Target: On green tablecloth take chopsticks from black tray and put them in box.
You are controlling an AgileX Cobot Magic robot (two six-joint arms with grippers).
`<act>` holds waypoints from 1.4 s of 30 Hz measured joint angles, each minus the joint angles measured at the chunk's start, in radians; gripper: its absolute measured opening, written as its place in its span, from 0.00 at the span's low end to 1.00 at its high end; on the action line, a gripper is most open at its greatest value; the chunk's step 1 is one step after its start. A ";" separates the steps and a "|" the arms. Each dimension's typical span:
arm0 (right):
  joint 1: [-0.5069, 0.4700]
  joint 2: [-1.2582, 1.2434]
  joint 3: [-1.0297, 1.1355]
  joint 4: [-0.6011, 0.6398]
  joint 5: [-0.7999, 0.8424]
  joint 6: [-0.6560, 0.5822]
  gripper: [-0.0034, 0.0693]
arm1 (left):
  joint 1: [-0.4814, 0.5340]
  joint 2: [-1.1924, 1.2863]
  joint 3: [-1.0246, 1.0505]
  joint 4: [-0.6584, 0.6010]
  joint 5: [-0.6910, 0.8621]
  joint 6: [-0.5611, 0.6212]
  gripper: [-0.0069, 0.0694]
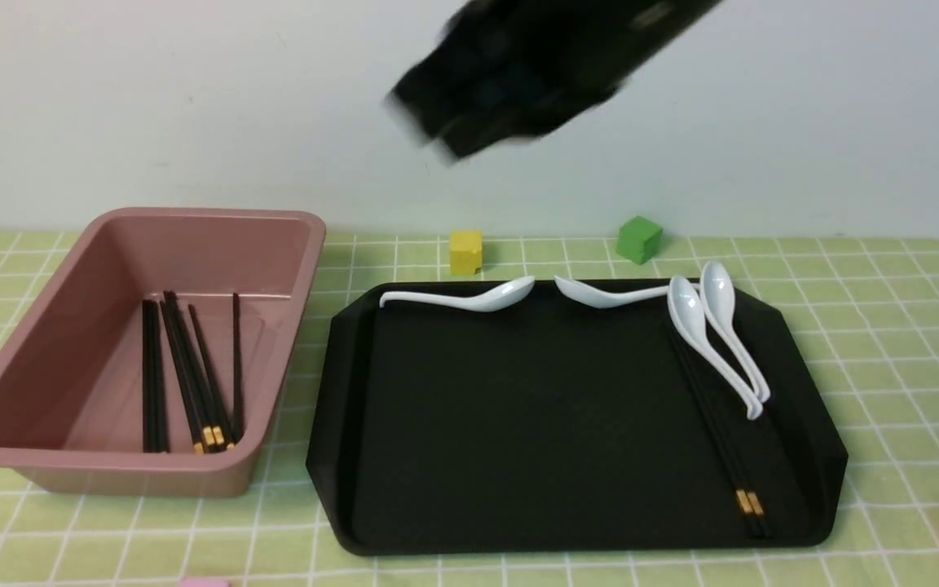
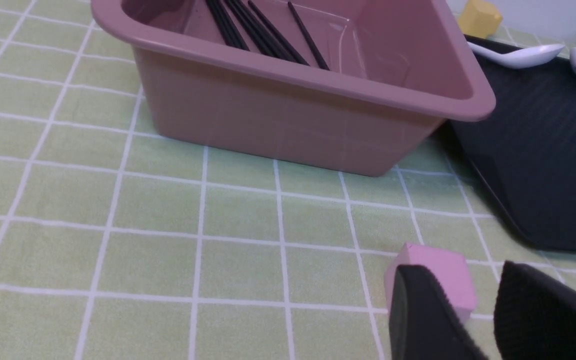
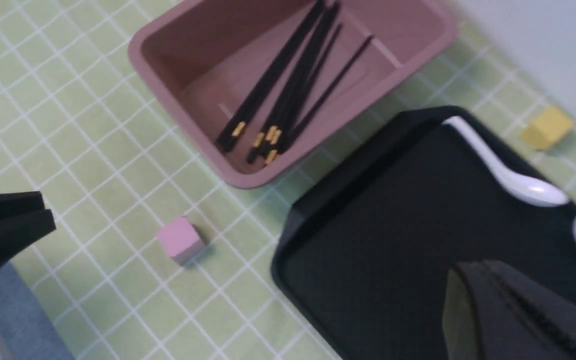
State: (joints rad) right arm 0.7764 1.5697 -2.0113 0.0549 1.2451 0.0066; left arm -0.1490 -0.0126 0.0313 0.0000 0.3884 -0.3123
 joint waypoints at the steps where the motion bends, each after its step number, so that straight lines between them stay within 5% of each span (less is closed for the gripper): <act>1: 0.000 -0.037 0.024 -0.020 0.003 0.009 0.03 | 0.000 0.000 0.000 0.000 0.000 0.000 0.40; 8: 0.000 -0.499 0.555 -0.072 -0.110 0.040 0.04 | 0.000 0.000 0.000 0.000 0.000 0.000 0.40; 12: 0.000 -0.819 1.059 -0.075 -0.529 0.137 0.04 | 0.000 0.000 0.000 0.000 0.000 0.000 0.40; 16: 0.000 -1.014 1.356 -0.105 -0.782 0.233 0.04 | 0.000 0.000 0.000 0.000 0.000 0.000 0.40; 42: 0.000 -1.052 1.445 -0.183 -0.874 0.264 0.07 | 0.000 0.000 0.000 0.000 0.000 0.000 0.40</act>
State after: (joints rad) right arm 0.7764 0.5182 -0.5663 -0.1278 0.3709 0.2703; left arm -0.1490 -0.0126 0.0313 0.0000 0.3884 -0.3123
